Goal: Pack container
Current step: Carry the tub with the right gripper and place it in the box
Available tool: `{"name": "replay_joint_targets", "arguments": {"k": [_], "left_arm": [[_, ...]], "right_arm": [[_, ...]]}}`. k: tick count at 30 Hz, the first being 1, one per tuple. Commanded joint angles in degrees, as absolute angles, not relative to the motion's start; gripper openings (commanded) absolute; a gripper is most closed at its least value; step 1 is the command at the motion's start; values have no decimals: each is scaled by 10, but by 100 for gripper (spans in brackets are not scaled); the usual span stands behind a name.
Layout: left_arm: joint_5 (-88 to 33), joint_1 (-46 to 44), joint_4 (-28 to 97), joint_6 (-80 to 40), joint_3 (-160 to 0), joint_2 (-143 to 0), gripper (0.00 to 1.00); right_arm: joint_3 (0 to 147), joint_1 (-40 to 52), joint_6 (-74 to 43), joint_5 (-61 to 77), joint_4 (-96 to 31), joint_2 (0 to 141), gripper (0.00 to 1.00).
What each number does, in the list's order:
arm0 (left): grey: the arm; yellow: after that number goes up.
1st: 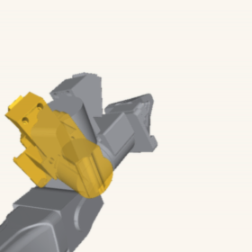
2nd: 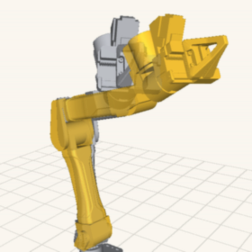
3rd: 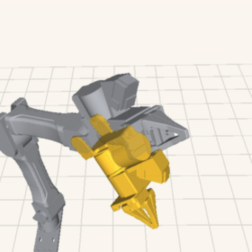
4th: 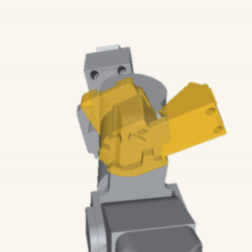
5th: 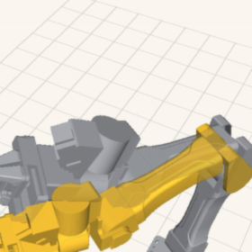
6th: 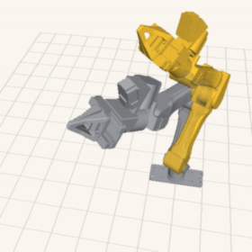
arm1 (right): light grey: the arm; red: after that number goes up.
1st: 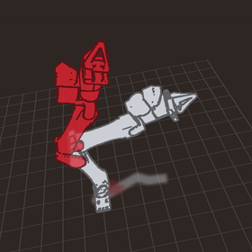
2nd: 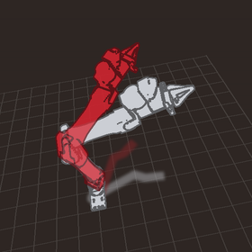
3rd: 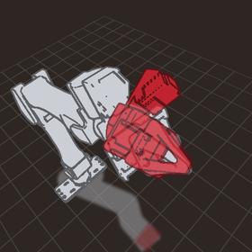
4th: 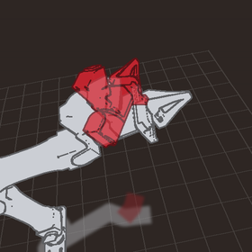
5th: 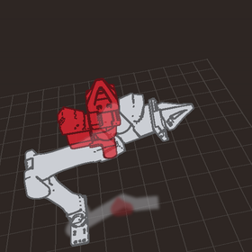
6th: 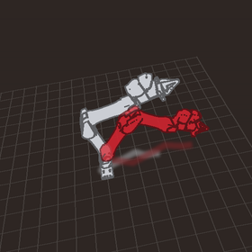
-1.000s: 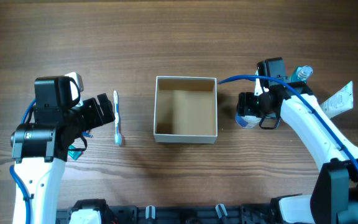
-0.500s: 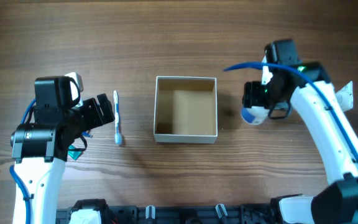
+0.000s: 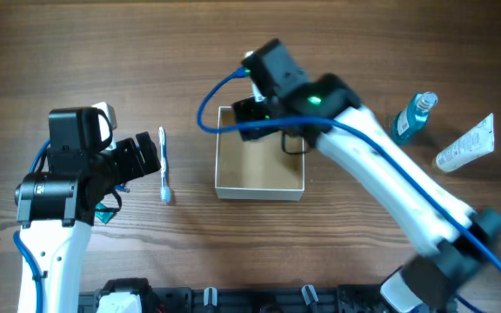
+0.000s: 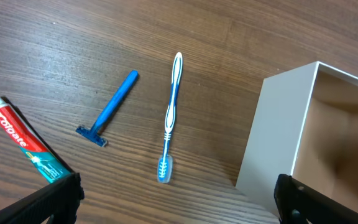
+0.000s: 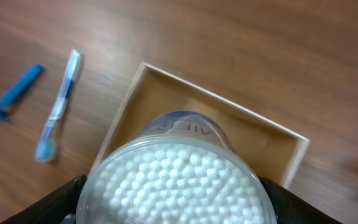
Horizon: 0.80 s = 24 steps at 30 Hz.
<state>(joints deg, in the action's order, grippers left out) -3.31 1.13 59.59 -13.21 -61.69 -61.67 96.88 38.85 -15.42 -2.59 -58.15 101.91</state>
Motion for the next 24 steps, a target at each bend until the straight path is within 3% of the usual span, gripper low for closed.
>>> {"name": "replay_joint_targets", "arguments": {"k": [1, 14, 17, 19, 22, 24], "left_arm": [[-29, 8, 596, -137, -628, -616, 100], [-29, 8, 597, -137, -628, -616, 100], [-29, 9, 597, -137, -628, -616, 100], [-29, 8, 597, -137, -628, -616, 100], [-29, 8, 597, -137, -628, -616, 100], [-29, 9, 597, -137, -628, -616, 100]], "right_arm": [[976, 394, -166, -15, -560, 1084, 4], [971, 394, -151, -4, -495, 1159, 8], [971, 394, -150, -4, -496, 1159, 64], [971, 394, -150, -4, -496, 1159, 69], [971, 394, -150, -4, -496, 1159, 84], [971, 394, -150, -4, -496, 1159, 88]]}}
